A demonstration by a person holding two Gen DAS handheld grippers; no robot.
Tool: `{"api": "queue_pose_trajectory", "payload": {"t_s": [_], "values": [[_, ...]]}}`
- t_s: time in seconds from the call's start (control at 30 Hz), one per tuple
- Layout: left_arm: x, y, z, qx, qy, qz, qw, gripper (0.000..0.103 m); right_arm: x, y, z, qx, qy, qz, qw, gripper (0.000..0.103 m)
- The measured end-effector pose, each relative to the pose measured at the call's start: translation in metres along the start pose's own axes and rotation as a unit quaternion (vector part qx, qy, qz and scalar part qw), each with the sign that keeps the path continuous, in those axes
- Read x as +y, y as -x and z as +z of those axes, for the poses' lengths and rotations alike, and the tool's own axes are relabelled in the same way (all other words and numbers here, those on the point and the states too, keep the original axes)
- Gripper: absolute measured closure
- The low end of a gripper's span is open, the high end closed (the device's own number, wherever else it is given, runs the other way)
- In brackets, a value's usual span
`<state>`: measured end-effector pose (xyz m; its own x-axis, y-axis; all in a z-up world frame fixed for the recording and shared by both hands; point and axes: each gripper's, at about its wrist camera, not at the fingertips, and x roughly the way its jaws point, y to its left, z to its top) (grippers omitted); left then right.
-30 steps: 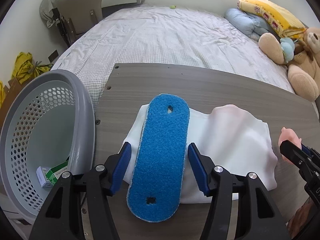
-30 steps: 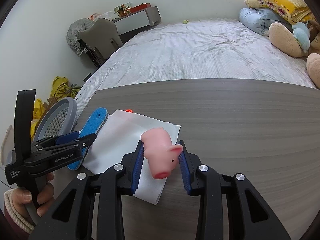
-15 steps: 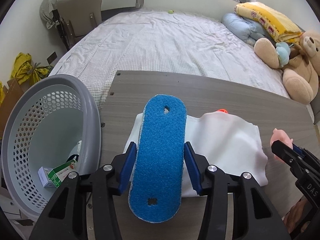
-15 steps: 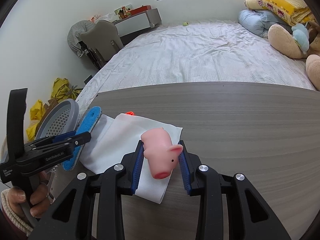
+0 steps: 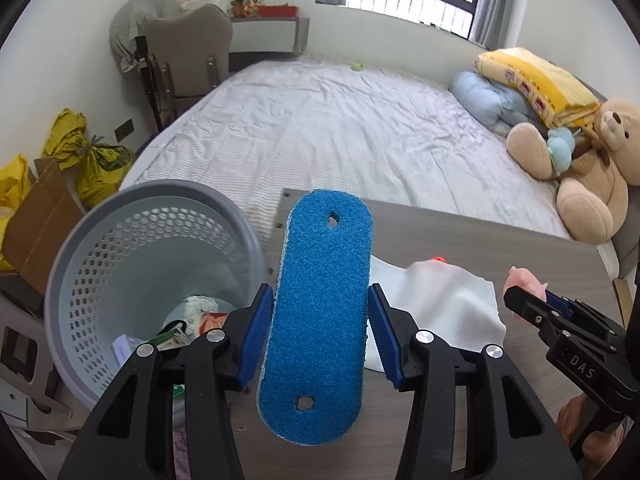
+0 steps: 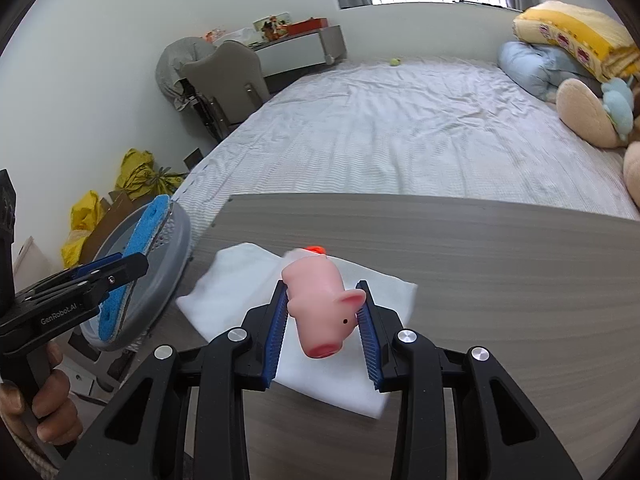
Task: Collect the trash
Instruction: 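Hold the blue sponge and pink pig toy lifted above the cloth, then carry the sponge and pig toy over the grey wastebasket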
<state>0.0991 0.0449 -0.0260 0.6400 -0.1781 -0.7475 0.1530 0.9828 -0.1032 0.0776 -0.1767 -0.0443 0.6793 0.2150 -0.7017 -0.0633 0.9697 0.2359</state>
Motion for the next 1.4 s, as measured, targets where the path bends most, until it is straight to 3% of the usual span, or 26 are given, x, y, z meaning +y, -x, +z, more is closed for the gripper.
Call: {"api": "queue_pose_trajectory", "payload": {"t_s": [0.2, 0.57, 0.83, 1.2, 1.27, 1.33, 1.37, 1.4], "values": [[0.041, 0.014, 0.001, -0.016, 0.023, 0.039, 0.9989, 0.056, 0.053, -0.018, 0.021, 0.005, 0.04, 0.036, 0.999, 0.07], [0.136, 0.001, -0.009, 0.018, 0.068, 0.118, 0.9905, 0.056, 0.16, -0.08, 0.041, 0.047, 0.116, 0.101, 0.987, 0.07], [0.166, -0.008, -0.015, 0.027, 0.082, 0.125, 0.9884, 0.056, 0.209, -0.115, 0.044, 0.073, 0.145, 0.12, 0.979, 0.07], [0.177, -0.015, -0.016, 0.034, 0.09, 0.128, 0.9872, 0.055, 0.222, -0.128, 0.041, 0.084, 0.155, 0.12, 0.977, 0.07], [0.177, -0.014, -0.016, 0.033, 0.091, 0.129, 0.9869, 0.054, 0.223, -0.128, 0.041, 0.081, 0.157, 0.118, 0.977, 0.064], [0.177, -0.013, -0.016, 0.033, 0.091, 0.132, 0.9865, 0.054, 0.222, -0.126, 0.041, 0.073, 0.156, 0.117, 0.978, 0.044], [0.178, -0.012, -0.016, 0.033, 0.091, 0.134, 0.9863, 0.053, 0.222, -0.124, 0.041, 0.068, 0.156, 0.116, 0.979, 0.043], [0.178, -0.011, -0.016, 0.033, 0.091, 0.136, 0.9859, 0.045, 0.222, -0.122, 0.042, 0.066, 0.157, 0.116, 0.979, 0.043]]}}
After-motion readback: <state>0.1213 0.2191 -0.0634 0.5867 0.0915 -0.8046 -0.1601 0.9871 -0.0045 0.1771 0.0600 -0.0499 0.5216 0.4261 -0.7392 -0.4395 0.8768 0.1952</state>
